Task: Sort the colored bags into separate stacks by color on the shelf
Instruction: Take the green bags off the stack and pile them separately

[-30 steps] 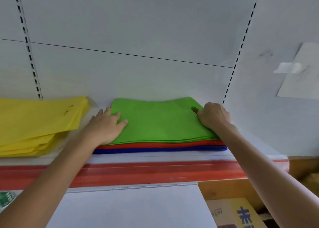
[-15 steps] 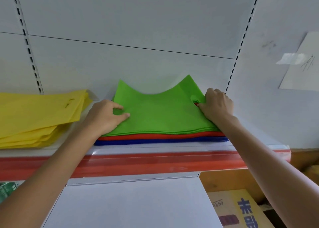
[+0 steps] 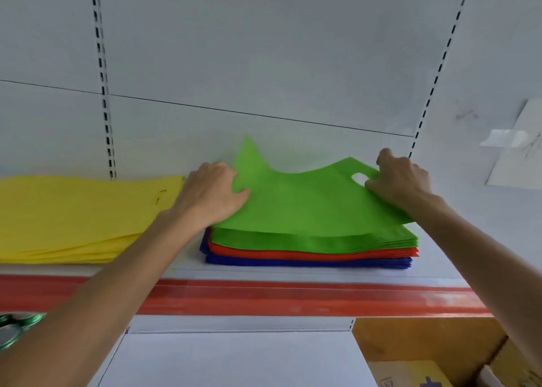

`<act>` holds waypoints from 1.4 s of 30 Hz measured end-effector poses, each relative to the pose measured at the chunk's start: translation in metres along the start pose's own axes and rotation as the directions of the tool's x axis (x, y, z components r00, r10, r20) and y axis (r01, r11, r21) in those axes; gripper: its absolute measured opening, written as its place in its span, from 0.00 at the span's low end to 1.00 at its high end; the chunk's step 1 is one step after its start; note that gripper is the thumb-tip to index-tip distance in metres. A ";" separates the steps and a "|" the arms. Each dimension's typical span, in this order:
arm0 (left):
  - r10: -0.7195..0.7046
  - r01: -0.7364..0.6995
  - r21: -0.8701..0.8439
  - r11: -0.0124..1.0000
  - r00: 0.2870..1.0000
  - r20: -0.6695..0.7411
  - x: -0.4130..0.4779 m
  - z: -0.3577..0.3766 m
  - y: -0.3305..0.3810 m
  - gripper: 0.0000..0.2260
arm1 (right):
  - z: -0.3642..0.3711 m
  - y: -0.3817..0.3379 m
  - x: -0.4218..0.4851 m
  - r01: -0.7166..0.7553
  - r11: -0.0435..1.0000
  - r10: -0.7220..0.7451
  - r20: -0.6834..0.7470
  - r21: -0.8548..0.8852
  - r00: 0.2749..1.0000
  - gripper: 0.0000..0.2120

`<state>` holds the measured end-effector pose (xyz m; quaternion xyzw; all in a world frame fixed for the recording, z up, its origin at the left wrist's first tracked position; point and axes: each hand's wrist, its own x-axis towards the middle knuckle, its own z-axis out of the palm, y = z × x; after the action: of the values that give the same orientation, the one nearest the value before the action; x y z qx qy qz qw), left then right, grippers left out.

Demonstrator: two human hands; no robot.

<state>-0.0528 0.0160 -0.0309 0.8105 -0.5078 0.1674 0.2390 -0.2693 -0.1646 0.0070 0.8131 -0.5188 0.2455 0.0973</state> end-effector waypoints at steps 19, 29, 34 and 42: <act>-0.065 0.065 0.064 0.996 0.998 -0.001 -0.031 -0.129 -0.287 0.23 | -0.023 -0.283 -0.071 0.002 0.986 0.003 -0.026 0.164 1.000 0.16; -0.140 0.140 -0.007 0.990 0.990 -0.001 -0.038 -0.172 -0.425 0.25 | -0.021 -0.418 -0.082 0.048 0.986 -0.046 -0.014 0.160 0.999 0.16; -0.232 0.232 -0.020 0.973 0.973 -0.019 -0.052 -0.180 -0.484 0.25 | -0.011 -0.482 -0.083 0.133 0.970 -0.127 -0.040 0.205 0.991 0.16; -0.316 0.317 -0.026 0.948 0.949 0.020 -0.072 -0.206 -0.601 0.26 | -0.007 -0.597 -0.106 0.183 0.960 -0.180 -0.037 0.211 0.983 0.17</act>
<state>0.4528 0.4069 -0.0278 0.8792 -0.3755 0.1135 0.2704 0.2242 0.1873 0.0178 0.8609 -0.4118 0.2967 0.0360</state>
